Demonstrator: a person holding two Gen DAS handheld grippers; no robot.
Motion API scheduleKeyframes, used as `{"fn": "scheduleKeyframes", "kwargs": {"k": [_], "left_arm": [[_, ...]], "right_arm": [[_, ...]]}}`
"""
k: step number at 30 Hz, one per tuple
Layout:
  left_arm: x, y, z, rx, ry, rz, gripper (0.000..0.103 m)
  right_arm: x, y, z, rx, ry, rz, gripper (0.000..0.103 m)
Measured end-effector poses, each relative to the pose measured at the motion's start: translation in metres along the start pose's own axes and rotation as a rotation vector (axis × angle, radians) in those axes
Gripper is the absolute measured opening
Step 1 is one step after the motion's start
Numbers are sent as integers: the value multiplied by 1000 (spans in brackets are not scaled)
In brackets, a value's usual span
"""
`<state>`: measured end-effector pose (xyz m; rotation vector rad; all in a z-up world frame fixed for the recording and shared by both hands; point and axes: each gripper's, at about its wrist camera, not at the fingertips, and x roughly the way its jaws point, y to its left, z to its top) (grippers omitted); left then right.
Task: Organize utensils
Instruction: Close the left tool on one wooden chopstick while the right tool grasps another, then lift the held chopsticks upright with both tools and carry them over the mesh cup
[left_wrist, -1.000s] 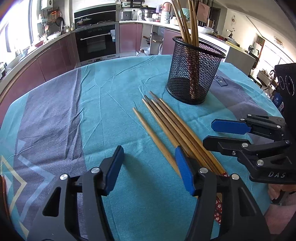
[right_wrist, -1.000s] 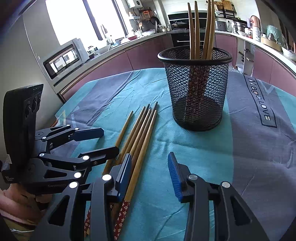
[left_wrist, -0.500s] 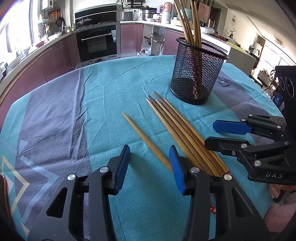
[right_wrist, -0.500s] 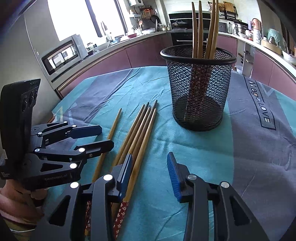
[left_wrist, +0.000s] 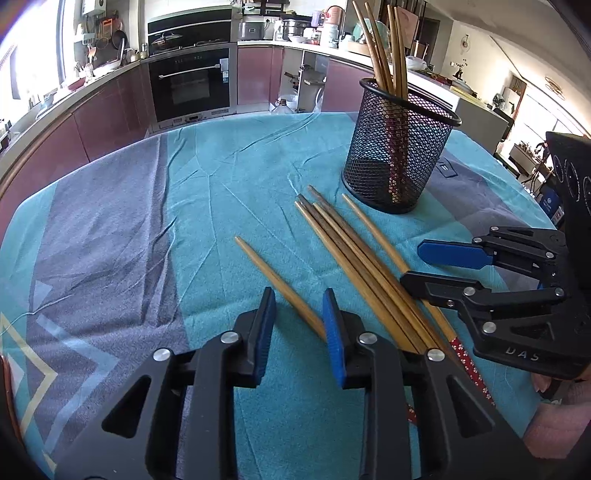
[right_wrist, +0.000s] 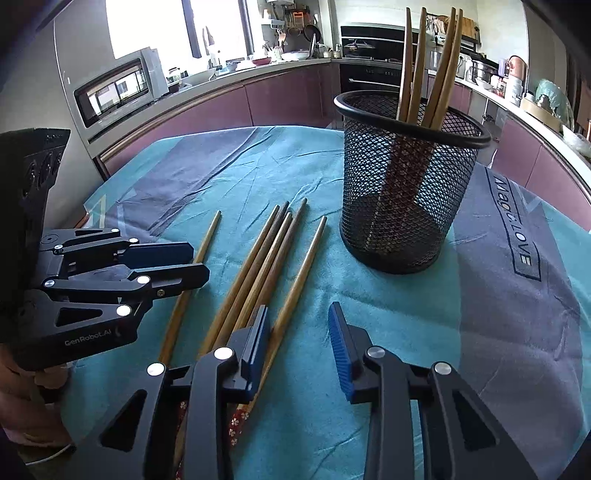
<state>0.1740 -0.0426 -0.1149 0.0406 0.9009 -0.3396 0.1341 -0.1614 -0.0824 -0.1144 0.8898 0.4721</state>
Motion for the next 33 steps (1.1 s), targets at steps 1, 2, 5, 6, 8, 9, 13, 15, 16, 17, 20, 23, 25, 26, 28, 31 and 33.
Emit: {"fn": "scheduleKeyframes", "kwargs": {"k": [1, 2, 5, 6, 8, 9, 13, 15, 16, 17, 20, 23, 25, 26, 28, 31, 33], "left_arm": [[0, 0, 0, 1, -1, -5, 21], [1, 0, 0, 0, -1, -13, 21], [3, 0, 2, 1, -1, -22, 19], [3, 0, 3, 0, 0, -23, 19], [4, 3, 4, -10, 7, -23, 20], [4, 3, 4, -11, 10, -25, 20], [6, 1, 6, -2, 10, -12, 20], [7, -1, 6, -3, 9, -5, 20], [8, -1, 6, -7, 8, -2, 19], [8, -2, 7, -14, 8, 2, 19], [8, -2, 8, -31, 6, 16, 16], [7, -2, 8, -43, 3, 13, 12], [5, -2, 7, -47, 3, 5, 10], [5, -2, 7, -49, 2, 4, 9], [3, -1, 6, -50, 0, -2, 7], [-2, 0, 6, -54, -9, -18, 7], [-7, 0, 7, -55, -17, -30, 7]], "right_arm": [[1, 0, 1, -3, 1, -2, 29], [3, 0, 3, -6, 1, -2, 29], [8, 0, 8, -11, 4, -3, 24], [9, -1, 10, -12, 3, -3, 23], [11, -1, 12, -9, 4, -4, 21], [12, -1, 13, -7, 4, -3, 20], [14, -4, 16, 2, 4, 3, 11], [14, -6, 16, 16, 0, 13, 9], [13, -7, 16, 23, -2, 18, 6], [12, -9, 15, 34, -5, 29, 5], [9, -14, 12, 60, -10, 52, 5], [3, -19, 11, 78, -22, 66, 5], [-3, -22, 10, 83, -36, 73, 5], [-7, -23, 10, 84, -43, 76, 5], [-13, -25, 10, 87, -58, 87, 5], [-22, -27, 10, 90, -80, 113, 5], [-29, -29, 10, 100, -98, 139, 5]]}}
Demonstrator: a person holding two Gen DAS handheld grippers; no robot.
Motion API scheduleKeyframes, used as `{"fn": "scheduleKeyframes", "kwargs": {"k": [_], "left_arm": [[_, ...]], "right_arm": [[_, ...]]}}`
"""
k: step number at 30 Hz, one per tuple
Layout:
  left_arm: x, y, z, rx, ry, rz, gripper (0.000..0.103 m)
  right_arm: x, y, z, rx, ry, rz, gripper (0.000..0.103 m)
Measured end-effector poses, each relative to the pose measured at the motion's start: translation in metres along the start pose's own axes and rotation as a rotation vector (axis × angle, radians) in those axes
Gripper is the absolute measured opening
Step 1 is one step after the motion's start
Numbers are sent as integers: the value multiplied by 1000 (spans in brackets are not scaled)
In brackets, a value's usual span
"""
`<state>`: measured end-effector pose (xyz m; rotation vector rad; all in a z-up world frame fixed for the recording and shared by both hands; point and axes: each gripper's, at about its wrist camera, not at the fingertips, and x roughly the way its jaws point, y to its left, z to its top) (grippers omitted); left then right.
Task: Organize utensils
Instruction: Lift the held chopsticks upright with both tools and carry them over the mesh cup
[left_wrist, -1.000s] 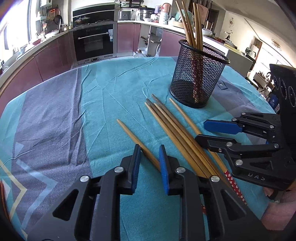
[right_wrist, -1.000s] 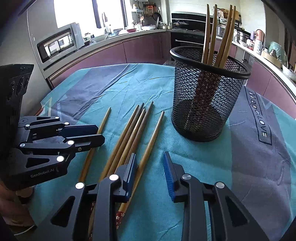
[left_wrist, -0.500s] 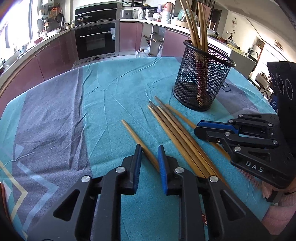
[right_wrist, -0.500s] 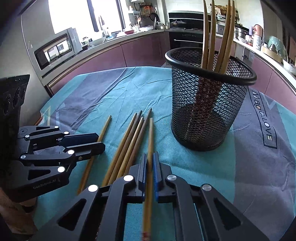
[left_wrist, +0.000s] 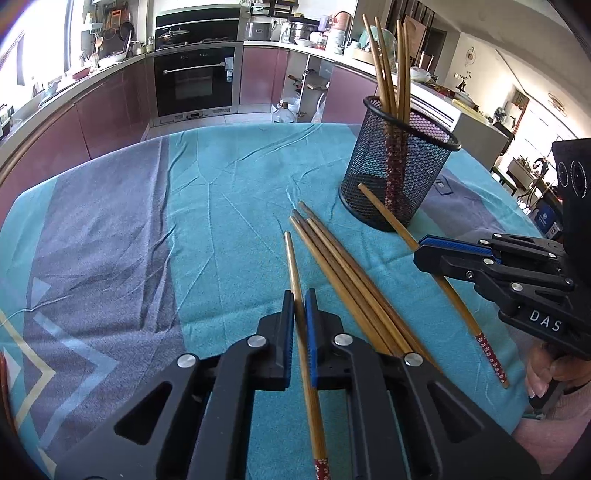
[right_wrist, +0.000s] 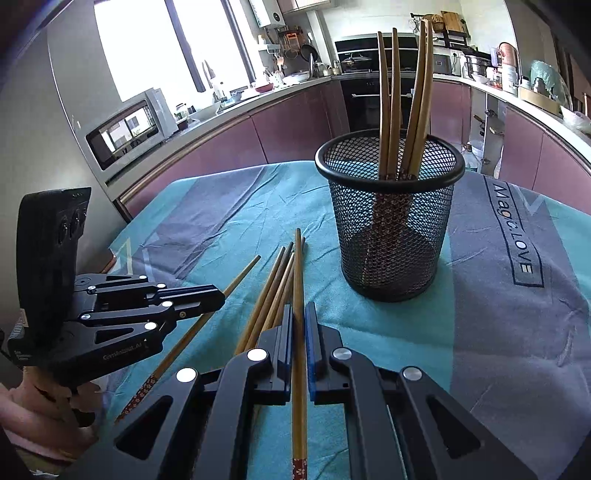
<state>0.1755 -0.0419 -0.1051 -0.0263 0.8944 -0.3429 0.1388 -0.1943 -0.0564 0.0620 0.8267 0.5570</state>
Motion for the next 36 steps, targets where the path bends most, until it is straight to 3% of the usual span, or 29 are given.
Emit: {"fn": "scheduleKeyframes", "kwargs": {"k": [3, 8, 11, 13, 16, 21, 22, 26, 31, 36], "left_arm": [[-8, 1, 3, -6, -12, -26, 1], [-22, 4, 8, -13, -43, -77, 1], [-19, 2, 9, 14, -30, -50, 3], [-12, 0, 6, 38, -8, -25, 14], [2, -4, 1, 64, 30, 18, 17], [16, -11, -1, 101, 39, 66, 17], [17, -12, 0, 104, 37, 69, 10], [18, -14, 1, 92, 31, 75, 8], [5, -11, 5, 61, 14, 24, 7], [-26, -8, 18, 43, -47, -81, 7]], "right_arm": [[-12, -1, 3, 8, -33, 23, 5], [-30, -2, 8, 9, -79, 40, 5], [-32, -3, 8, 10, -80, 38, 5], [-29, -3, 7, 10, -72, 39, 5], [-24, -3, 5, 13, -57, 42, 5], [-19, 0, 4, 3, -45, 39, 5], [-19, 0, 4, 2, -44, 40, 5], [-22, 0, 5, 0, -57, 40, 5], [-31, -2, 6, 2, -83, 35, 5], [-44, -7, 11, 10, -126, 37, 5]]}}
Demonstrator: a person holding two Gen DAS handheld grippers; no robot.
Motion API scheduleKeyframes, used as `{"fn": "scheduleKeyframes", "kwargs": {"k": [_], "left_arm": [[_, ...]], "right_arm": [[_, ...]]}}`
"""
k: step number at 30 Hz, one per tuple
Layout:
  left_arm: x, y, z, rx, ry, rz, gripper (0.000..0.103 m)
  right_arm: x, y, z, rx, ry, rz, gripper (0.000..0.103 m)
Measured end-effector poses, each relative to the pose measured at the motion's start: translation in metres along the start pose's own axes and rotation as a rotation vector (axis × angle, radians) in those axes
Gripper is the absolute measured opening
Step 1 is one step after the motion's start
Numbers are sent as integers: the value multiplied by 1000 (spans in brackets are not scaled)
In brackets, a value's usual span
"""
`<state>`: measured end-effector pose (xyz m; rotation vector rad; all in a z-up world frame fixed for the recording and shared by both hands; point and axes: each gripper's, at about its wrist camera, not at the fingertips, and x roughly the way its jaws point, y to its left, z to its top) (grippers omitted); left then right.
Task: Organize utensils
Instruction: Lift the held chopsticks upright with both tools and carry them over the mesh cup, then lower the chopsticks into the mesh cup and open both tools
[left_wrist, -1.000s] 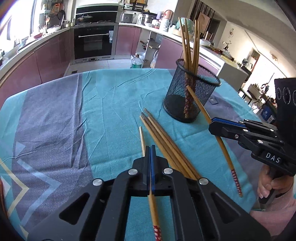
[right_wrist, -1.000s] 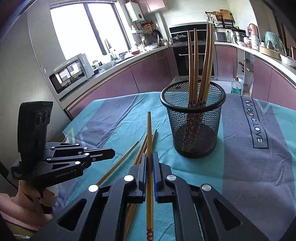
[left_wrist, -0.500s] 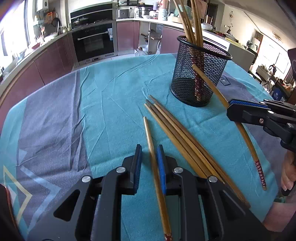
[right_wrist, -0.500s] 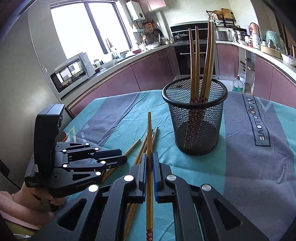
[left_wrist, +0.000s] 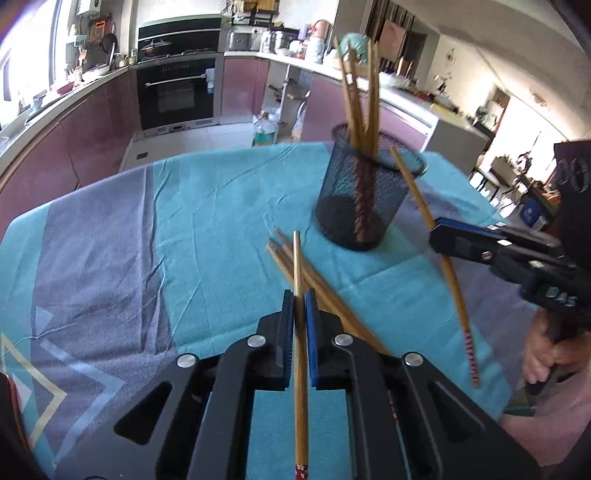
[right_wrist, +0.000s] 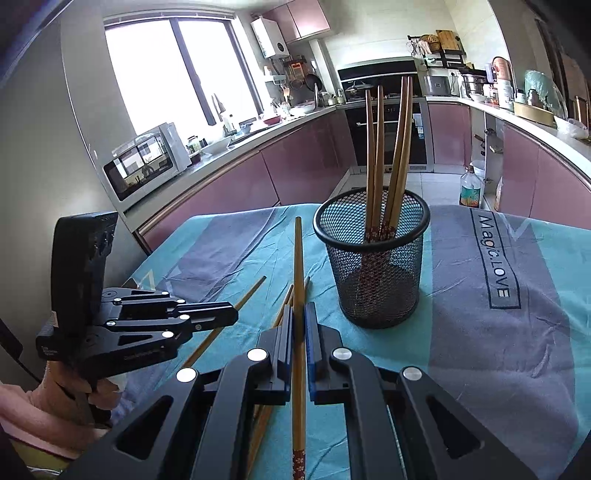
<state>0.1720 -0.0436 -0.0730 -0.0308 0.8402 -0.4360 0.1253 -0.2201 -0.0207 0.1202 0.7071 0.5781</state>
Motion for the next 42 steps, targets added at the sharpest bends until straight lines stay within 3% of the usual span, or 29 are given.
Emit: {"fn": "scheduleKeyframes", "kwargs": {"k": [8, 18, 27, 42], "left_arm": [[-54, -3, 22, 5, -130, -130, 7], [-103, 1, 47, -11, -267, -207, 7], [-123, -1, 79, -29, -364, -222, 7], [-130, -30, 144, 25, -446, -201, 7]], "right_arm": [[-25, -1, 14, -10, -81, 8, 5], [-47, 1, 33, -39, -157, 8, 5], [-58, 5, 58, -86, -213, -8, 5], [-89, 1, 109, -144, -341, -65, 5]]}}
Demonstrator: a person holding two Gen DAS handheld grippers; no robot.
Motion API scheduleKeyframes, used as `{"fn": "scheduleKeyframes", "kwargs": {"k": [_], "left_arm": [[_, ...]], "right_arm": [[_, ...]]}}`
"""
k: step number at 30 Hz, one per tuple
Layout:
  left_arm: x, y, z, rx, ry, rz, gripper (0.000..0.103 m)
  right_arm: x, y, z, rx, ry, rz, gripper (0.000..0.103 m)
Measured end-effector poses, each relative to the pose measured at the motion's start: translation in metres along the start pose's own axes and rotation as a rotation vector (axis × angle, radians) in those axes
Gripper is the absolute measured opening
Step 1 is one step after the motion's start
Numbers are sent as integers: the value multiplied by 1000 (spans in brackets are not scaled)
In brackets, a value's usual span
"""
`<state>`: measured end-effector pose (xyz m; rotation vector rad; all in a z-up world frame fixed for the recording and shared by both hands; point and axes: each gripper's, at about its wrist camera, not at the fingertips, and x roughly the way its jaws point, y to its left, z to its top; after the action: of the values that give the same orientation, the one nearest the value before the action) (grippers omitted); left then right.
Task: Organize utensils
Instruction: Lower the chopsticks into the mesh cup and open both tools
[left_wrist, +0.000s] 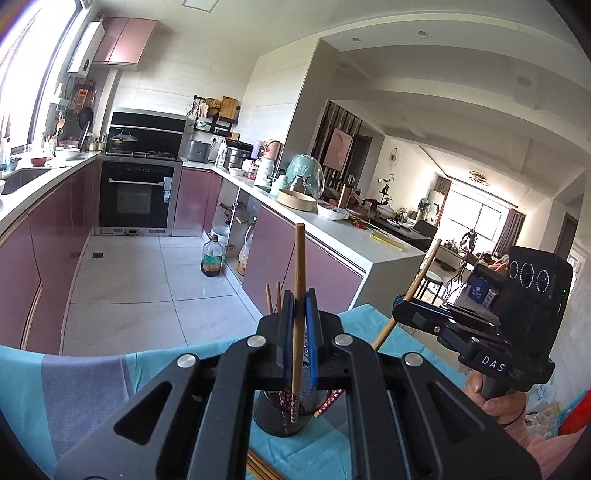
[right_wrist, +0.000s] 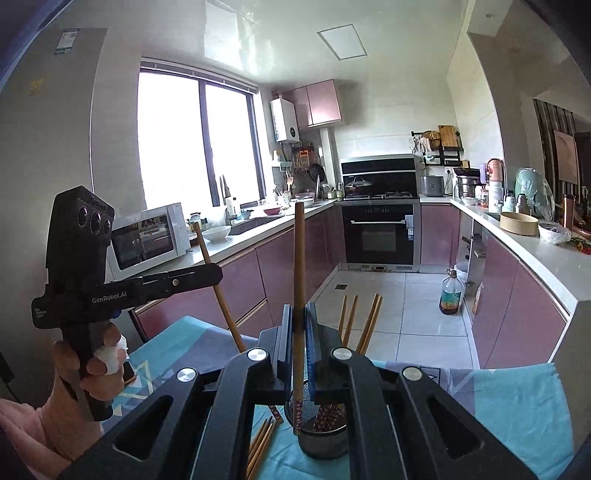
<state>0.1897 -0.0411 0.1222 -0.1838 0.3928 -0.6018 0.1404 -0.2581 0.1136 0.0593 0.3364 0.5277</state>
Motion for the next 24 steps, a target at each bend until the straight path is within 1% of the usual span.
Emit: {"fn": "scheduleKeyframes", "kwargs": {"k": [7, 12, 17, 24], "left_arm": [[12, -8, 11, 27, -12, 9, 7], [26, -6, 11, 29, 7, 34, 7], [47, 4, 3, 20, 77, 46, 7], [72, 9, -20, 53, 207, 49, 7]], "right_arm": [[6, -9, 13, -8, -22, -36, 5], [18, -16, 11, 4, 0, -50, 5], [36, -24, -2, 25, 62, -54, 5], [59, -28, -25, 55, 181, -44, 5]]}}
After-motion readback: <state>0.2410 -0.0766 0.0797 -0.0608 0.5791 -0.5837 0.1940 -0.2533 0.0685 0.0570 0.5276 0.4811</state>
